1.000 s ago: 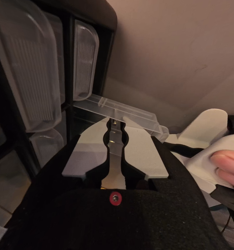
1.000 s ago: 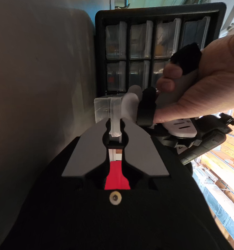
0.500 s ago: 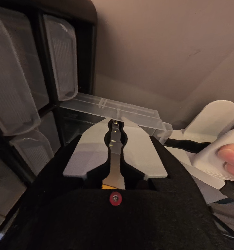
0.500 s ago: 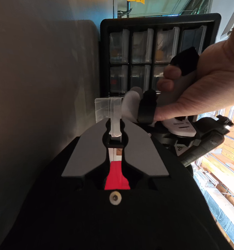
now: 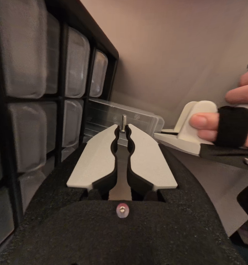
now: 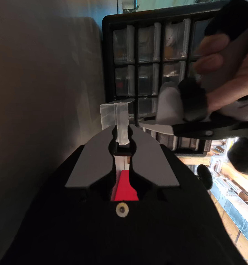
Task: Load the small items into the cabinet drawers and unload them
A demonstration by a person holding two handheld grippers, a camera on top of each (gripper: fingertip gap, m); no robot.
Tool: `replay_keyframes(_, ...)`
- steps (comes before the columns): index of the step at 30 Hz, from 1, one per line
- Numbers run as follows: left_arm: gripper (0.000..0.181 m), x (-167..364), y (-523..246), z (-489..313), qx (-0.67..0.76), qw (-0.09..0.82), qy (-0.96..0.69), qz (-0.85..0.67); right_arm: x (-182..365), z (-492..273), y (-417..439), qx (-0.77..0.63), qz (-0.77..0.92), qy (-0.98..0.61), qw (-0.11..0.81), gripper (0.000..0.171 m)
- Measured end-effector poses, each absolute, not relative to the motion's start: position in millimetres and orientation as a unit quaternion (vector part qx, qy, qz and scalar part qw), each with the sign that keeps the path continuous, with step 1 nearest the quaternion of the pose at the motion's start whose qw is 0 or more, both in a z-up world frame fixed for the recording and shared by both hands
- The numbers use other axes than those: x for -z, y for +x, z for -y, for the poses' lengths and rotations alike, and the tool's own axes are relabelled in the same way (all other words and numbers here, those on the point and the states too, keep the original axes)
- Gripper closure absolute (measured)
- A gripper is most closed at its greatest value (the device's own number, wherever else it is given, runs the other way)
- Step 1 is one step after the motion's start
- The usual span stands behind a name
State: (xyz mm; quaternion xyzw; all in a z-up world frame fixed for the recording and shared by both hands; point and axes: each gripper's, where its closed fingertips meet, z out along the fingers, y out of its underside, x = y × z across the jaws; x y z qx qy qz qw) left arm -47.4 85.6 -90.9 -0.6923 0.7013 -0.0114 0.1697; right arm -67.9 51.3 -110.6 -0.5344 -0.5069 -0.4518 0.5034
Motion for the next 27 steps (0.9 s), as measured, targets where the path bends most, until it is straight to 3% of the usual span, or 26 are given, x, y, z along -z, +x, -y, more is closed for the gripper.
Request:
replay_keyframes(12,0.173,12.8,-50.5,-56.4,0.209,0.276,-0.671,-0.656,105.6,-91.2,-55.5,0.461,0.481,-0.556,0.497,0.156)
replay_keyframes(18,0.173,-9.2,-66.7,-52.4,0.274,0.298,-0.654,-0.639,108.1,-72.8,-46.3,0.409,0.480,-0.585,0.511,0.142)
replay_keyframes(23,0.173,-15.0,-79.9,-51.2,0.309,0.332,-0.610,-0.650,78.3,-35.7,-72.3,0.117,0.409,-0.662,0.617,0.149)
replay_keyframes(27,0.173,-14.5,-78.4,-47.7,0.338,0.341,-0.586,-0.653,11.4,-29.7,-85.4,-0.194,0.263,-0.662,0.674,0.146)
